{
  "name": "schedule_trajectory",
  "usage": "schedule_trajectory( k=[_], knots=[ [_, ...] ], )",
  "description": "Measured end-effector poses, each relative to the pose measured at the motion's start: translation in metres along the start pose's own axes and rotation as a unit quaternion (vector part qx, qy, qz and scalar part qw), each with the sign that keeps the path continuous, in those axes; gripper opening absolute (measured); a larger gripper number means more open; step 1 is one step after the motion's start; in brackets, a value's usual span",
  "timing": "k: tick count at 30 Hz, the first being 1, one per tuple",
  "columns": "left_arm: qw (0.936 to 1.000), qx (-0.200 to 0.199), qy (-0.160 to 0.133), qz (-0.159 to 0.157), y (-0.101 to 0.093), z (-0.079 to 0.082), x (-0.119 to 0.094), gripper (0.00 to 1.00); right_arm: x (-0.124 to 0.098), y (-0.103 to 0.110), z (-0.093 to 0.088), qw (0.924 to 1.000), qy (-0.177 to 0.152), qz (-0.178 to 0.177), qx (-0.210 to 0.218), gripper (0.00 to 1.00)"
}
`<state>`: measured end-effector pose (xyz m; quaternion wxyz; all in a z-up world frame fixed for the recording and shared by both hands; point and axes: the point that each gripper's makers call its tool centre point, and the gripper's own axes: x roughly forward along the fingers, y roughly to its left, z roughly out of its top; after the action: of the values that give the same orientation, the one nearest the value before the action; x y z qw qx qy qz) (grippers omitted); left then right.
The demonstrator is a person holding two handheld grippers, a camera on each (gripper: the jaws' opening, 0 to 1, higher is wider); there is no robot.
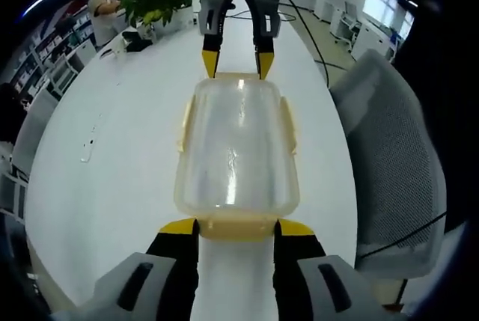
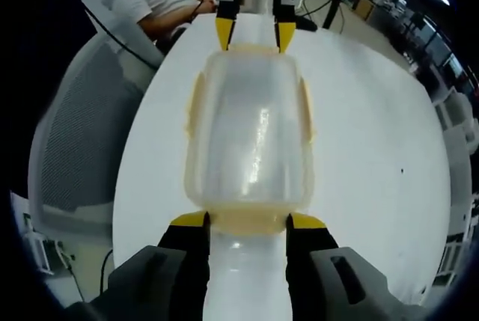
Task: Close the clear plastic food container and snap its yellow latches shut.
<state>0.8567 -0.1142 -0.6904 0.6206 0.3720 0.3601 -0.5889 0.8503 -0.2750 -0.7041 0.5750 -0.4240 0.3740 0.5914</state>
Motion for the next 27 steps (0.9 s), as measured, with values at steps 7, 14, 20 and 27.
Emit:
schedule_trajectory(
  k=[7,14,20,27],
  knots=[
    [1.0000,-0.002,-0.005,-0.002,0.002,0.010,0.011,0.33,-0.003,-0.002,-0.016,1.0000,0.007,-0.001,0.001,0.36],
    [1.0000,-0.003,-0.007,-0.002,0.004,0.021,0.024,0.33,-0.004,-0.003,-0.030,0.9998,0.018,0.002,0.001,0.36],
    [0.9999,-0.006,-0.011,-0.003,0.006,0.030,0.033,0.33,-0.005,-0.006,-0.043,0.9996,0.027,0.003,0.000,0.37],
    [0.9998,-0.009,-0.015,-0.004,0.008,0.038,0.040,0.33,-0.005,-0.009,-0.055,0.9993,0.038,0.001,-0.003,0.37]
  ],
)
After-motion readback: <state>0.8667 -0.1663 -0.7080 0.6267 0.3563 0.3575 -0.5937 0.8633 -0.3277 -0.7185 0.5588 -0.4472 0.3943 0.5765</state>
